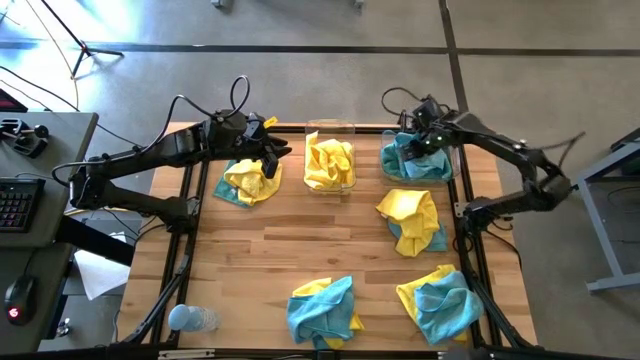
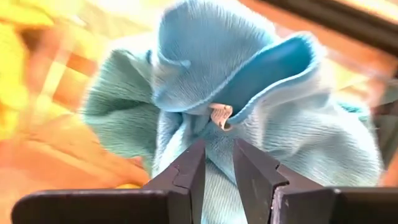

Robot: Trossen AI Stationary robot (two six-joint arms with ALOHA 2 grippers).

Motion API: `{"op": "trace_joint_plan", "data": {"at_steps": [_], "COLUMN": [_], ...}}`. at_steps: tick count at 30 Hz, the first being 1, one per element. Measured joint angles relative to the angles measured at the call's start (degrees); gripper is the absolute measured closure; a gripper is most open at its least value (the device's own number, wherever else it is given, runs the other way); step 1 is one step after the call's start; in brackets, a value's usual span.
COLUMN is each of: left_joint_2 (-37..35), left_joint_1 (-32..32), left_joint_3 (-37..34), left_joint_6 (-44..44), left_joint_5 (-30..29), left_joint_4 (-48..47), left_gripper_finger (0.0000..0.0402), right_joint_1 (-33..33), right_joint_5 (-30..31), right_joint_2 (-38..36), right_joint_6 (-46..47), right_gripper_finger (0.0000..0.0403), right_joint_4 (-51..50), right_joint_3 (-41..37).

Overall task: Sort microfiber towel by color & place in baskets
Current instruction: Put the yellow towel into the left transparent bin

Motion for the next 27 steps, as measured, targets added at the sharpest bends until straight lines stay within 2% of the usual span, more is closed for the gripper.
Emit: {"op": "trace_joint_plan", "data": {"at_steps": [6, 9, 11, 13, 17, 23, 27], "left_joint_2": [0.0, 0.0, 0.0, -0.1, -0.7, -2.7, -7.3], "left_joint_1": [0.0, 0.0, 0.0, 0.0, -0.2, -1.9, -3.8], "left_joint_3": [0.0, 0.0, 0.0, 0.0, 0.0, -0.1, -5.4], "left_joint_6": [3.5, 7.5, 9.3, 10.5, 11.3, 11.3, 10.3], "left_joint_5": [0.0, 0.0, 0.1, 0.5, 0.8, 0.7, 0.1], "left_joint_4": [0.0, -0.3, -0.9, -1.8, -4.1, -10.1, -7.6], "left_gripper_finger": [0.0289, 0.0289, 0.0289, 0.0289, 0.0289, 0.0289, 0.0289], "right_joint_1": [0.4, 2.9, 6.6, 11.5, 22.1, 35.1, 43.2], "right_joint_5": [0.1, 0.3, 0.4, 2.0, 7.3, 9.4, 12.9], "right_joint_2": [-7.0, -9.3, -10.3, -10.8, -10.8, -10.8, -10.8], "right_joint_6": [2.9, 5.8, 8.8, 12.2, 22.0, 35.3, 44.1], "right_gripper_finger": [0.0333, 0.0357, 0.0386, 0.0397, 0.0393, 0.04, 0.0402], "right_joint_4": [-3.0, -4.3, -4.5, -4.5, -4.7, -4.5, -4.1], "right_joint_3": [2.3, 2.6, 2.6, 2.6, 2.6, 2.6, 2.6]}}
